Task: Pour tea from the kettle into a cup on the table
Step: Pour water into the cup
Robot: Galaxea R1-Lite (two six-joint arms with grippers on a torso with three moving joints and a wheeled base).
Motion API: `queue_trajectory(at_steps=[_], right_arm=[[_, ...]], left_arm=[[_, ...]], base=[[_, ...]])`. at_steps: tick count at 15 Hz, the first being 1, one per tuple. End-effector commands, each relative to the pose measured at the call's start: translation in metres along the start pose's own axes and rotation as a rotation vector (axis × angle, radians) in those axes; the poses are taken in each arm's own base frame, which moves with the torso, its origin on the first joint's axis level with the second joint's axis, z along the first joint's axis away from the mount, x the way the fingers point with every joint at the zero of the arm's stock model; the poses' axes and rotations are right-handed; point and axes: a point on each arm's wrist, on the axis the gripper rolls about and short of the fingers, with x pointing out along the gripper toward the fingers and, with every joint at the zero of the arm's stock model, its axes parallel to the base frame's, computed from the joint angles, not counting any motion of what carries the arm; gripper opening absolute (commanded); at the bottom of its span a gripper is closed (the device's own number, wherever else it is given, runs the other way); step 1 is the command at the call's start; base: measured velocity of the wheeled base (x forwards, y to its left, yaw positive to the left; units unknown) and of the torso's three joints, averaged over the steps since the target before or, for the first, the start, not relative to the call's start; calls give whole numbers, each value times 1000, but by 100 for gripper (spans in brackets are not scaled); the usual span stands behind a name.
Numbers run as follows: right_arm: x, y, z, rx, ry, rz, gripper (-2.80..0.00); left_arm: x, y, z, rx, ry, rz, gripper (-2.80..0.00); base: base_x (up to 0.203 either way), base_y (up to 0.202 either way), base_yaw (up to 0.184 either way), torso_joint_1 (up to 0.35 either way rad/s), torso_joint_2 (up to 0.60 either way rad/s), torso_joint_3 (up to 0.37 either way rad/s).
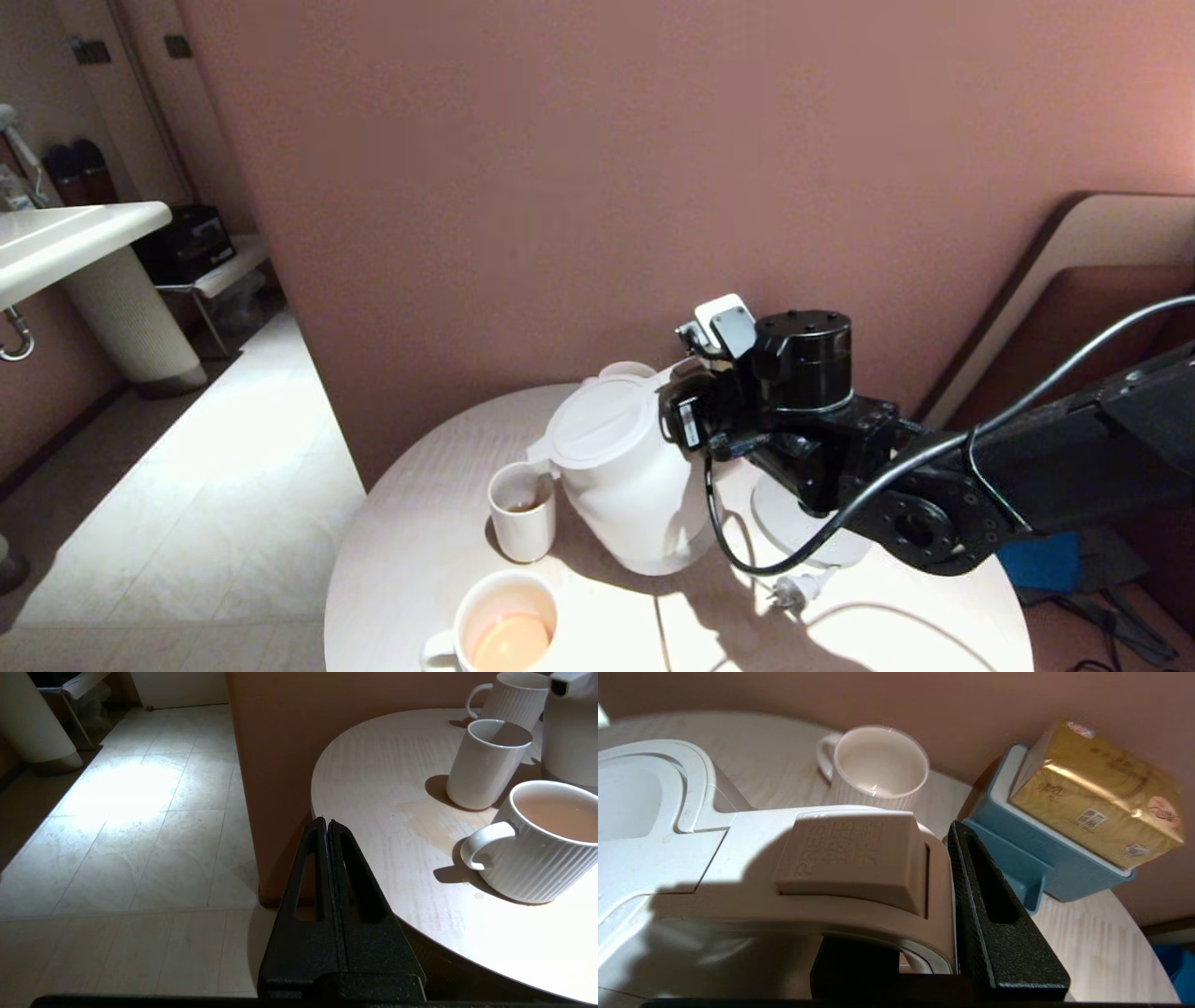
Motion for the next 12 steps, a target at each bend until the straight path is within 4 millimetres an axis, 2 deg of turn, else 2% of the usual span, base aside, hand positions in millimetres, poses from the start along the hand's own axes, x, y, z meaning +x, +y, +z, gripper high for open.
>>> queue_trajectory(at_steps=[1, 7, 12], right_arm=[[1, 0, 4, -3, -15, -5, -280], [4, -1, 17, -63, -24, -5, -280], [5, -1, 20, -83, -13, 0, -280]], left_arm=[[0, 0, 0, 0, 2, 0, -280], [0, 0, 0, 0, 2, 0, -280], [0, 0, 0, 0, 1, 0, -280]], base=[[0, 0, 0, 0, 0, 0], [0, 0, 0, 0, 0, 0], [0, 0, 0, 0, 0, 0]])
